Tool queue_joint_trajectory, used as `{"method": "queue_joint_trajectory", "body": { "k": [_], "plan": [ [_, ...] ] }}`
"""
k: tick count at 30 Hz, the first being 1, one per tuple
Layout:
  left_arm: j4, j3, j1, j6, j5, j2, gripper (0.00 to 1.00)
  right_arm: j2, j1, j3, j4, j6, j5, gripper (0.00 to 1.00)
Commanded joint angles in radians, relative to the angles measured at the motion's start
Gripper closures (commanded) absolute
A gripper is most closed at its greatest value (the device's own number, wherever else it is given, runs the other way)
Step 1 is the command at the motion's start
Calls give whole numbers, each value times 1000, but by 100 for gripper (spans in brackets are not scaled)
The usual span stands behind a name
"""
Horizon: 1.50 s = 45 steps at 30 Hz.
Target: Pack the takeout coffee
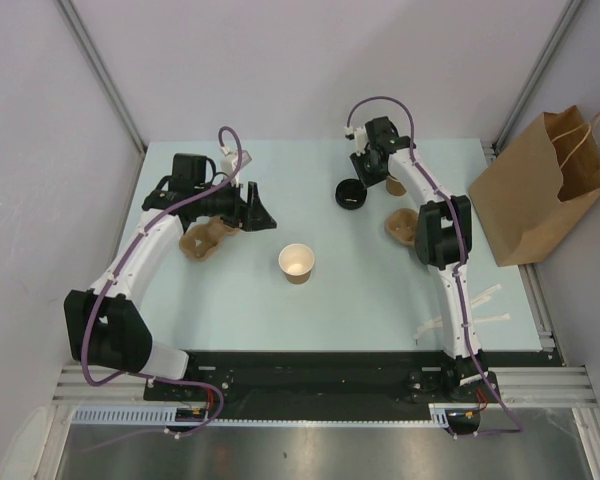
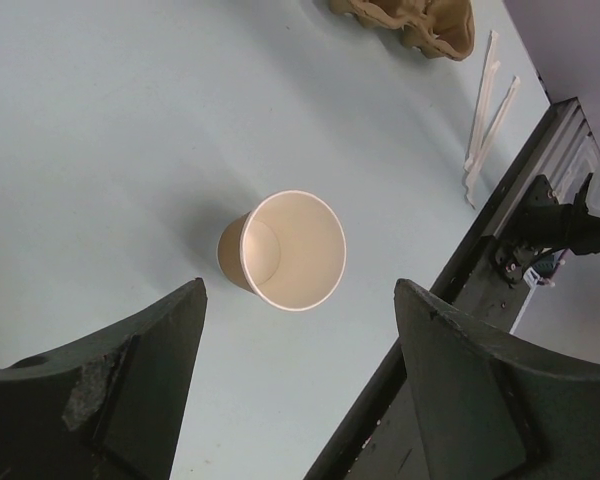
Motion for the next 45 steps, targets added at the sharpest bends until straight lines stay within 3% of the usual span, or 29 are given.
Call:
{"method": "queue_joint_trajectory", "body": {
  "k": [1, 4, 9, 19, 23, 24, 27, 30, 31, 33, 34, 35, 36, 37, 38, 39, 40, 42, 45],
  "plan": [
    [30, 20, 5, 0, -8, -5, 19, 15, 3, 46, 24, -11, 18, 74],
    [37, 17, 5, -4, -26, -10, 19, 9, 3, 48, 25, -8, 10, 80],
    [44, 20, 5, -13, -26, -8, 19, -8, 6, 49, 16, 5, 7, 100],
    [47, 44, 14, -16, -25, -16, 16, -125, -30, 52, 10, 68, -117, 100],
    [66, 67, 34, -15, 1, -44, 11, -189, -64, 75, -16, 102, -264, 100],
    [70, 76, 40, -16, 16, -59, 1, -207, -73, 78, -25, 107, -305, 100],
    [78, 135, 54, 11, 44, -97, 1, -273, -112, 72, -21, 156, -477, 100],
    [124, 170, 54, 75, 40, -160, 0, -323, -170, 28, 37, 278, -725, 100],
    [141, 169, 54, 97, 41, -178, 0, -336, -182, -38, 71, 319, -875, 100],
    [228, 137, 52, 140, 38, -226, 1, -393, -204, -139, 264, 518, -1030, 100],
    [268, 123, 52, 143, 37, -270, 0, -418, -205, -293, 372, 636, -1141, 100],
    [321, 101, 52, 137, 52, -286, 1, -475, -207, -378, 700, 927, -1190, 100],
    [354, 92, 45, 129, 64, -313, 0, -500, -205, -596, 979, 1193, -1241, 100],
    [380, 81, 35, 110, 72, -329, 0, -514, -204, -668, 1609, 1449, -1238, 100],
    [438, 55, 8, 99, 70, -341, 0, -489, -202, -710, 1877, 1933, -1200, 100],
    [464, 44, -14, 88, 58, -362, 1, -463, -199, -713, 2209, 2104, -1180, 100],
    [486, 35, -38, 83, 40, -369, 1, -450, -190, -716, 2261, 2201, -1163, 100],
    [538, 24, -126, 85, -20, -372, 0, -496, -187, -759, 2246, 2217, -1122, 100],
    [581, 37, -257, 111, -111, -346, 1, -528, -169, -851, 2367, 2349, -1015, 100]
  ]
}}
